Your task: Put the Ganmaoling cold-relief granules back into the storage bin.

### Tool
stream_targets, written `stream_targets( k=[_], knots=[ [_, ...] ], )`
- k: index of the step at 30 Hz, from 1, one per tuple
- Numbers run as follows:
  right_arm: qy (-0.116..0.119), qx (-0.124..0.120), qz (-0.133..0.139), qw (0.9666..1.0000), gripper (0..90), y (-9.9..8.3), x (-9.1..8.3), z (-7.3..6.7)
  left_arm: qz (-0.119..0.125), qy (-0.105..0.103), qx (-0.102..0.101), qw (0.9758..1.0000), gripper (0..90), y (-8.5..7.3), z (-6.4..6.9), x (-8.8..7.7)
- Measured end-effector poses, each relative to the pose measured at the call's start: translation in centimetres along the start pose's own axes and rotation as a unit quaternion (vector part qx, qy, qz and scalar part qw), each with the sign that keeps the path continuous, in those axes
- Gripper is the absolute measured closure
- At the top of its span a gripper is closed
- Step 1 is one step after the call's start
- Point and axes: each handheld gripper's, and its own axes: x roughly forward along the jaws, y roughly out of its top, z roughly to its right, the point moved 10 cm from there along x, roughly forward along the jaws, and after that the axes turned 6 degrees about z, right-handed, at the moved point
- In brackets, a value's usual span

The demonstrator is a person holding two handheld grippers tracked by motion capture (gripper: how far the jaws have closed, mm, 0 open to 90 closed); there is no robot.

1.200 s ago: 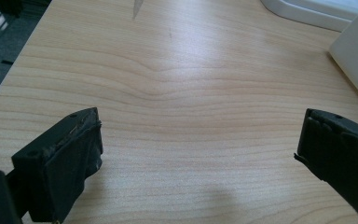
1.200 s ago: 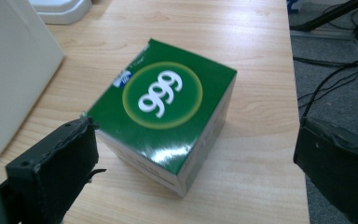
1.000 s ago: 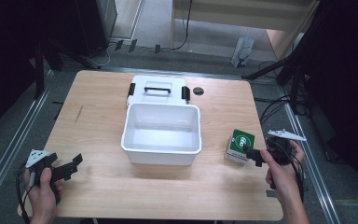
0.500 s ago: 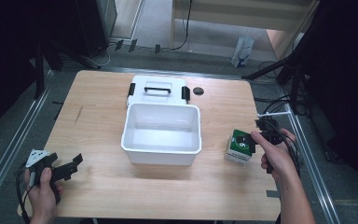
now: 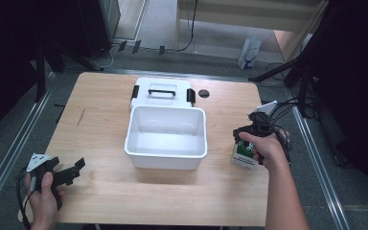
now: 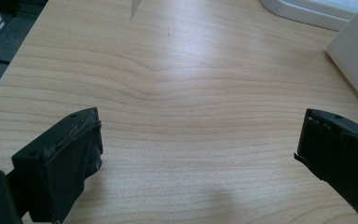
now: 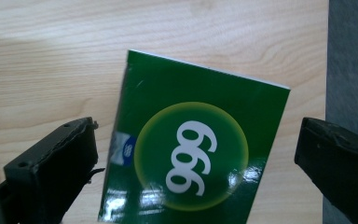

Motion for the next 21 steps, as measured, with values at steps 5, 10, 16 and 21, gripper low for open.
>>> stream_targets(
  k=[5, 10, 16, 21],
  knots=[
    [-0.024, 0.021, -0.044, 0.9985, 0.0, -0.4, 1.5, -0.4, 0.0, 0.0, 0.0, 1.0, 0.6, 0.0, 0.0, 0.0],
    [-0.059, -0.015, -0.082, 0.9948, 5.5, -1.8, 2.4, -1.0, 0.0, 0.0, -0.002, 1.0, 0.6, 0.0, 0.0, 0.0],
    [-0.035, -0.017, -0.06, 0.9974, 15.0, -1.3, 1.7, -1.2, -0.001, -0.001, -0.002, 1.0, 0.6, 0.0, 0.0, 0.0],
    [-0.024, -0.03, -0.052, 0.9979, 16.4, -1.1, 1.4, -1.2, -0.001, -0.002, -0.003, 1.0, 0.6, 0.0, 0.0, 0.0]
  ],
)
